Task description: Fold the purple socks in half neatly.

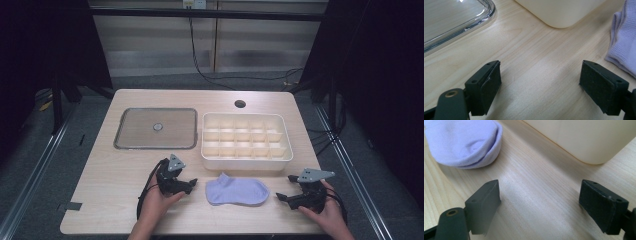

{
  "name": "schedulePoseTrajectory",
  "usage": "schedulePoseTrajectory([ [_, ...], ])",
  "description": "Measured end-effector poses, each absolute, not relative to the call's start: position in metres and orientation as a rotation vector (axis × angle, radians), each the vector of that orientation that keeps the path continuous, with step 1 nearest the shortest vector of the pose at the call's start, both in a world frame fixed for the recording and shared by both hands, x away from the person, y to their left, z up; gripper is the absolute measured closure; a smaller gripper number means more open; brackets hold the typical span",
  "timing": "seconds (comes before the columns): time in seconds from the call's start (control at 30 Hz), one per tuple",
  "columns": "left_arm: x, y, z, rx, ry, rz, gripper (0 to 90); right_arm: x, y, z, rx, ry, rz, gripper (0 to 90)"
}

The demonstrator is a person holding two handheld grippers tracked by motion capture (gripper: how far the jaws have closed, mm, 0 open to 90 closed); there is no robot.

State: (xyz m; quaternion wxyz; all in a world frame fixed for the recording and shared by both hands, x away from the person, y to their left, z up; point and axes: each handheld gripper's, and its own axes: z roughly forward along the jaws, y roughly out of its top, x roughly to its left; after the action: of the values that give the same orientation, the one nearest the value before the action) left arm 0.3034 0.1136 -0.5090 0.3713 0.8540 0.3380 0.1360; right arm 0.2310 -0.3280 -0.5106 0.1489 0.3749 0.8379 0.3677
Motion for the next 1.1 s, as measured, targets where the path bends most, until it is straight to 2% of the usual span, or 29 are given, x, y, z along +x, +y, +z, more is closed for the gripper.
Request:
schedulePoseTrajectory([
  [0.73, 0.304, 0.113, -0.509, 2.19, 0.868, 0.346, 16.8, 0.229, -0.327, -0.51, 1.073, 2.417, 1.049, 14.1],
  [1.1, 0.305, 0.108, -0.509, 2.194, 0.87, 0.356, 16.7, 0.218, -0.321, -0.508, 1.033, 2.447, 1.112, 26.6],
])
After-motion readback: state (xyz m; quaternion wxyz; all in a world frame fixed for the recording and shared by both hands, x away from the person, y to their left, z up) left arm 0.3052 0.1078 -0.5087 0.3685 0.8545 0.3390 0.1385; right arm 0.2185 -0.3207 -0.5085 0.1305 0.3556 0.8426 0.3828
